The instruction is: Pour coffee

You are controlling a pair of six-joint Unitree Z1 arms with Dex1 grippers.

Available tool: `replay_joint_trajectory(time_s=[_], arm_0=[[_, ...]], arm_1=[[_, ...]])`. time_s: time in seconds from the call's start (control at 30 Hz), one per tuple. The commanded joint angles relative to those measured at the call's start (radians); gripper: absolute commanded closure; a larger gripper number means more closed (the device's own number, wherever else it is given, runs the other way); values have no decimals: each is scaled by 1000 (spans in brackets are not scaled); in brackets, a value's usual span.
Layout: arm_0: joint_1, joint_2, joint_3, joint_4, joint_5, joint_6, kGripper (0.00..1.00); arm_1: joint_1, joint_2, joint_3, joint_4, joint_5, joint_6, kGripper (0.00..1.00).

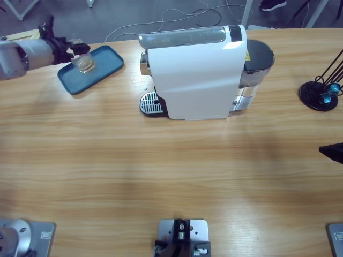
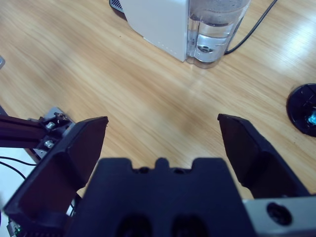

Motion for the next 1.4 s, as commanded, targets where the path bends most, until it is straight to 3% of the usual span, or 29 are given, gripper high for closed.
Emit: replay_joint_trajectory(time_s=[0.03,0.53,0.57,0.6,0.63,0.8,0.9,0.93,1.13,1.27,1.4], arm_0=[[43,110,-61,-18,29,-9,1000],[35,138,-122,95,1,14,1000],[35,138,-125,105,-1,14,898],[37,137,-127,116,-1,14,405],[37,136,-129,125,-1,14,313],[37,137,-136,145,-3,14,285],[37,129,-126,143,-3,14,41],[37,113,-109,143,0,13,19],[37,-67,15,106,17,-21,13],[32,-302,131,108,16,-30,13],[-37,-582,160,341,-20,-57,13]], arm_1=[[10,33,35,-11,16,10,0],[11,12,32,-3,13,11,0],[11,12,32,-3,13,11,0],[11,11,30,-2,13,11,0],[11,7,29,1,13,11,0],[11,-16,27,12,13,15,0],[11,-17,22,22,12,16,0],[11,-14,20,26,12,16,0],[11,-18,18,31,5,15,0],[11,-17,18,31,-5,15,0],[11,-13,-18,97,-64,13,0]])
